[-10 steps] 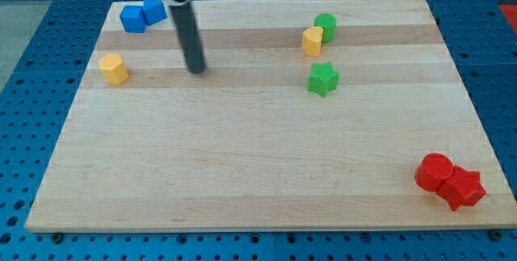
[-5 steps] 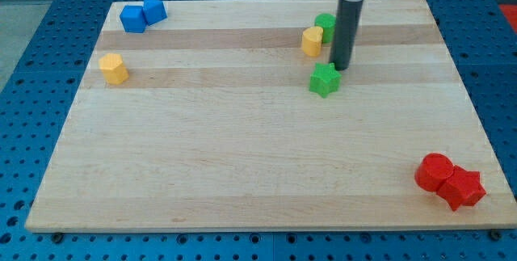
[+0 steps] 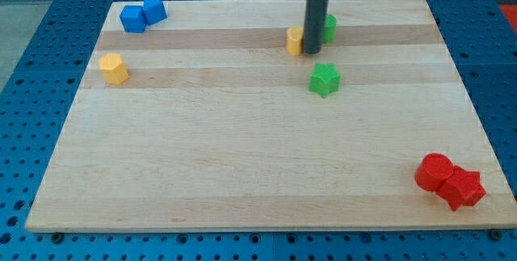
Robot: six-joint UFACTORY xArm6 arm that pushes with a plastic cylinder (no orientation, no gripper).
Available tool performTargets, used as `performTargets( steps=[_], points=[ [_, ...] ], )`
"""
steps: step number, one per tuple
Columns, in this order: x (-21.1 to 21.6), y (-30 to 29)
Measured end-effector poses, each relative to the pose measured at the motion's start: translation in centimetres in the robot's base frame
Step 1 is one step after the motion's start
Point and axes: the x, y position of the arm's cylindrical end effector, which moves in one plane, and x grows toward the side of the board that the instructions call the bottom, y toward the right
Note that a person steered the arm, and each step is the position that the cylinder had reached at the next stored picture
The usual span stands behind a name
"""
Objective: Move the yellow heart closer to the yellow hexagon
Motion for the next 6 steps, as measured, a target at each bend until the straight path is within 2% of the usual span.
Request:
performTargets(
  steps=[1, 2, 3, 4, 6],
  points=[
    [0.0, -4.0],
    [0.0, -4.3],
    [1.1, 1.1],
    [-0.8, 1.5],
    [-2.5, -3.2]
  ],
)
